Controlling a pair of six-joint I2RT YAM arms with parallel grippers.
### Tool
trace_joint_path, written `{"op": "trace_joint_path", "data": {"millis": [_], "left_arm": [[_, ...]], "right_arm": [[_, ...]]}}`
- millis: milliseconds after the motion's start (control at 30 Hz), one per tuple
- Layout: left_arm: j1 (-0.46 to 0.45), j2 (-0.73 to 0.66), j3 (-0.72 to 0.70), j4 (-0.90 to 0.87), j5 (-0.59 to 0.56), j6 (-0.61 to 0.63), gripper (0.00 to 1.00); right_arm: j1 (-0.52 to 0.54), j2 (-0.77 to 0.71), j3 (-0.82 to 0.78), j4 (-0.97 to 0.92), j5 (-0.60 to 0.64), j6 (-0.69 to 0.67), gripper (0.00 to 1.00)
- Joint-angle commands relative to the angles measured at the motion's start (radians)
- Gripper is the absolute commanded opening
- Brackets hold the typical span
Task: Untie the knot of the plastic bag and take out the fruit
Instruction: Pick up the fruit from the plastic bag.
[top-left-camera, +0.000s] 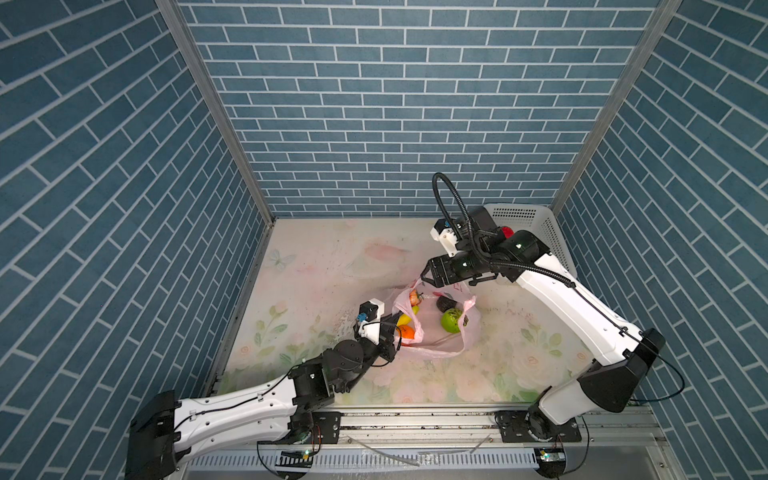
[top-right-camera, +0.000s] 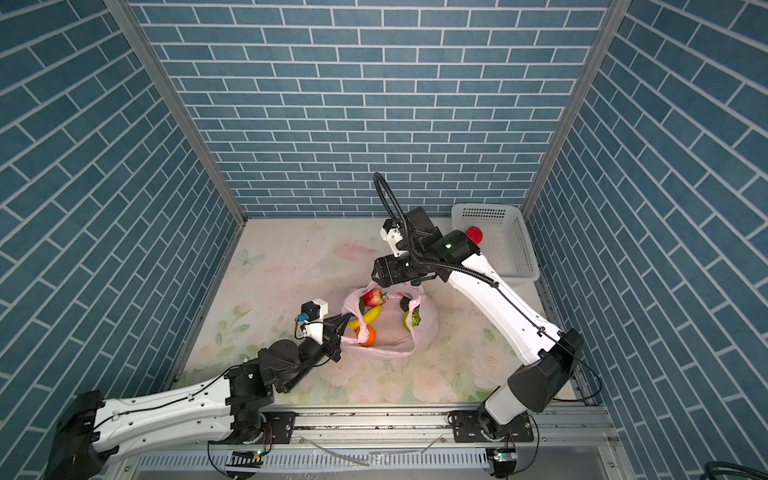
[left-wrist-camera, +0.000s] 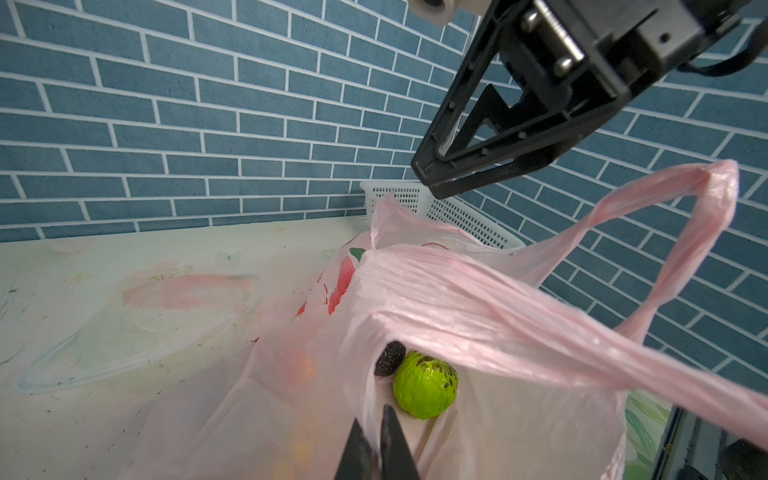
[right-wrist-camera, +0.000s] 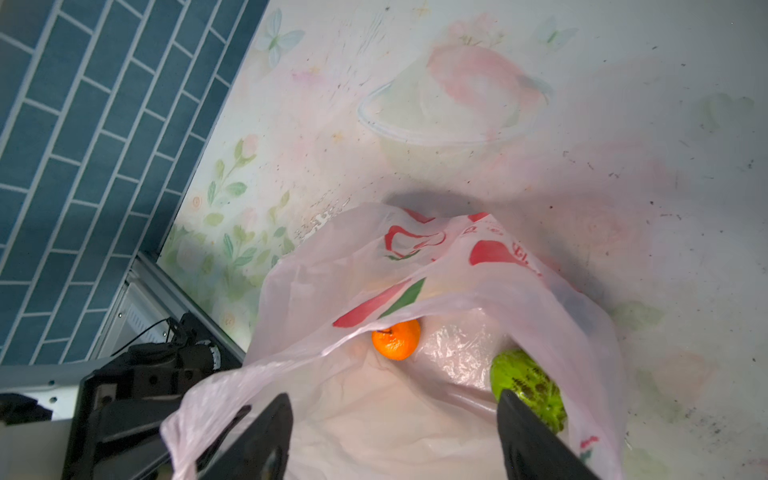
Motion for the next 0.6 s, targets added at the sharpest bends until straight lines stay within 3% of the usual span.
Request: {"op": "trace_joint_path", "data": {"millis": [0, 233, 567], "left_arm": [[0.005, -0.016, 0.002, 0.024, -0.018, 0.0, 0.09], [0.009, -0.022, -0.004, 0.031, -0.023, -0.02, 0.09], [0.017, -0.008, -0.007, 0.06, -0.013, -0.032, 0.09]], "right_arm": [[0.05, -0.025, 0.046, -0.098, 0.061, 0.052, 0.76], [0.132, -0.049, -0.015, -0.11, 0.12, 0.118, 0.72], [0.195, -0.153, -0.368, 0.052, 0.278, 0.119, 0.68]]}}
